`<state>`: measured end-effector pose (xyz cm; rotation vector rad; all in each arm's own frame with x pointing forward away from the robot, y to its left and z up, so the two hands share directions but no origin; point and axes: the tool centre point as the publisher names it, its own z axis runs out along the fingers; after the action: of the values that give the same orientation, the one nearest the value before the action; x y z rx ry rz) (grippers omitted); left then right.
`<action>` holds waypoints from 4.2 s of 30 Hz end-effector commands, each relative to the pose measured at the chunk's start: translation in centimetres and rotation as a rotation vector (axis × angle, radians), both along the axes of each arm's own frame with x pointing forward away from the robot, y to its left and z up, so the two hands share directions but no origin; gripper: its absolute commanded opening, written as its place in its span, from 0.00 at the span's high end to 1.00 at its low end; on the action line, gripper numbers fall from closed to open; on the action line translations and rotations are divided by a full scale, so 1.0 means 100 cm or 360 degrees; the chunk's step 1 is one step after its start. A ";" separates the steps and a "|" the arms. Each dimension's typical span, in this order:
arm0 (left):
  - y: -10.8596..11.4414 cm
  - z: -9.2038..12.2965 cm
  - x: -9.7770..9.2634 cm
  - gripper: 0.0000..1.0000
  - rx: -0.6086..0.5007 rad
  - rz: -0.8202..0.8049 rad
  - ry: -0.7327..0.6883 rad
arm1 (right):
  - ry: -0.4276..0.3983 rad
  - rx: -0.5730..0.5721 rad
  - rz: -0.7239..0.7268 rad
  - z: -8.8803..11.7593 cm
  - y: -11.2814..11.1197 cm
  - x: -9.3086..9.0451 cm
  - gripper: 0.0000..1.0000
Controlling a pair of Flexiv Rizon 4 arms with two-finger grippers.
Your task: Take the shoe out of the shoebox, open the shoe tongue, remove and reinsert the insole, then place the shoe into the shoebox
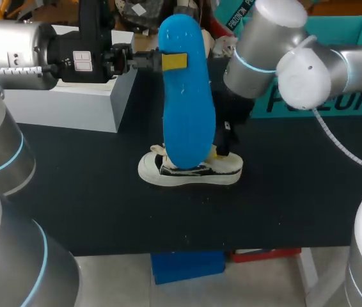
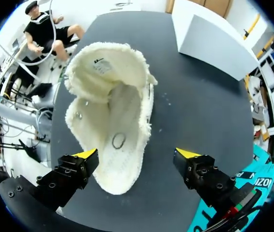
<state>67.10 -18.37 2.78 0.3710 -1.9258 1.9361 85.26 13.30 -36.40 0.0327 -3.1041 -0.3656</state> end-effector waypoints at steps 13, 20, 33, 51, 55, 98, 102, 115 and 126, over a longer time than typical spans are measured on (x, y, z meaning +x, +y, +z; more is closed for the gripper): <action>-0.001 0.000 -0.001 1.00 0.0003 0.0006 0.0001 | -0.0008 -0.0668 -0.0023 -0.010 0.028 0.009 0.00; -0.001 0.000 -0.001 1.00 0.0003 0.0006 0.0001 | -0.0020 -0.0568 -0.0057 -0.015 0.039 0.011 0.00; -0.001 0.000 -0.001 1.00 0.0003 0.0006 0.0001 | -0.0017 -0.0451 -0.0091 -0.026 0.053 0.014 0.00; -0.001 0.000 -0.001 1.00 0.0003 0.0006 0.0001 | 0.0050 -0.0454 -0.0089 -0.034 0.057 0.011 1.00; -0.001 0.000 -0.001 1.00 0.0003 0.0006 0.0001 | 0.0050 -0.0454 -0.0089 -0.034 0.057 0.011 1.00; -0.001 0.000 -0.001 1.00 0.0003 0.0006 0.0001 | 0.0290 -0.0481 -0.2450 0.082 -0.011 0.014 1.00; -0.001 0.000 -0.001 1.00 0.0003 0.0006 0.0001 | 0.0294 -0.0433 -0.2569 0.080 -0.014 0.015 1.00; -0.001 0.000 -0.001 1.00 0.0003 0.0006 0.0001 | 0.0292 -0.0342 -0.2530 0.055 0.002 0.019 1.00; -0.001 0.000 -0.001 1.00 0.0003 0.0006 0.0001 | 0.0320 -0.0314 -0.2457 0.026 0.009 0.022 1.00</action>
<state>67.09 -18.38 2.78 0.3709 -1.9258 1.9361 87.34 14.23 -33.22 -2.1706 -2.2397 0.0057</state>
